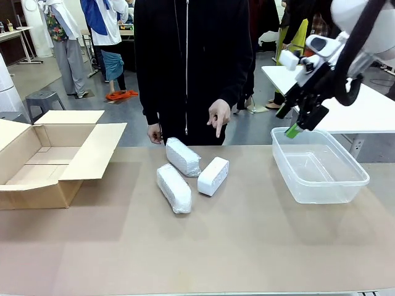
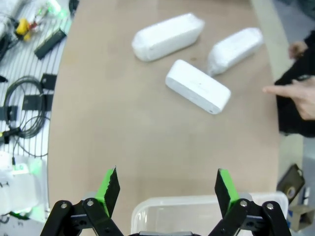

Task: Separate and place wrapped and unwrapped clocks.
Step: Pick up the Digital clock indicated by the person.

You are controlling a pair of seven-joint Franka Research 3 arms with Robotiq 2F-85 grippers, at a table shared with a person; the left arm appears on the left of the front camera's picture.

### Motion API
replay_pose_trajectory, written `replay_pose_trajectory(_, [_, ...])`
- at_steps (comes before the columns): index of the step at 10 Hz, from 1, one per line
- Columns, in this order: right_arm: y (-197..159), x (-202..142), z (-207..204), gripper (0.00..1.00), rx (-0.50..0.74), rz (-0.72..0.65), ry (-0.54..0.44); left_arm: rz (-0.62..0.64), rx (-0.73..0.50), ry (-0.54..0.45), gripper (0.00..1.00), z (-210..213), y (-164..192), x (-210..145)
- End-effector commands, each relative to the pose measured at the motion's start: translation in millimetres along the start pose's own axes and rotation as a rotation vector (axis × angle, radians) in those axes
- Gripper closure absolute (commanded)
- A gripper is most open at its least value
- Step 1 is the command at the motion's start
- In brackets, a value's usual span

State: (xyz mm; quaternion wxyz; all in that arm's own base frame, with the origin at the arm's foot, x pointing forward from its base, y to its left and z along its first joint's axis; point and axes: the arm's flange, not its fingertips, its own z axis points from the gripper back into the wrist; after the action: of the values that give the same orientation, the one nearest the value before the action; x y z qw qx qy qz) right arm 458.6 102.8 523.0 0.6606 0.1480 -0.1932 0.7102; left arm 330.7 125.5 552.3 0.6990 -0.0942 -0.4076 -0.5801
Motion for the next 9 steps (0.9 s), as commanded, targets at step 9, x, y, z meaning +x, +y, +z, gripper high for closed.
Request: replay_pose_trajectory(9, [-20.8,67.8,-125.1,0.0,0.056,0.298,0.195,-0.023,-0.001,-0.021,0.0,1.3,2.0,-2.0])
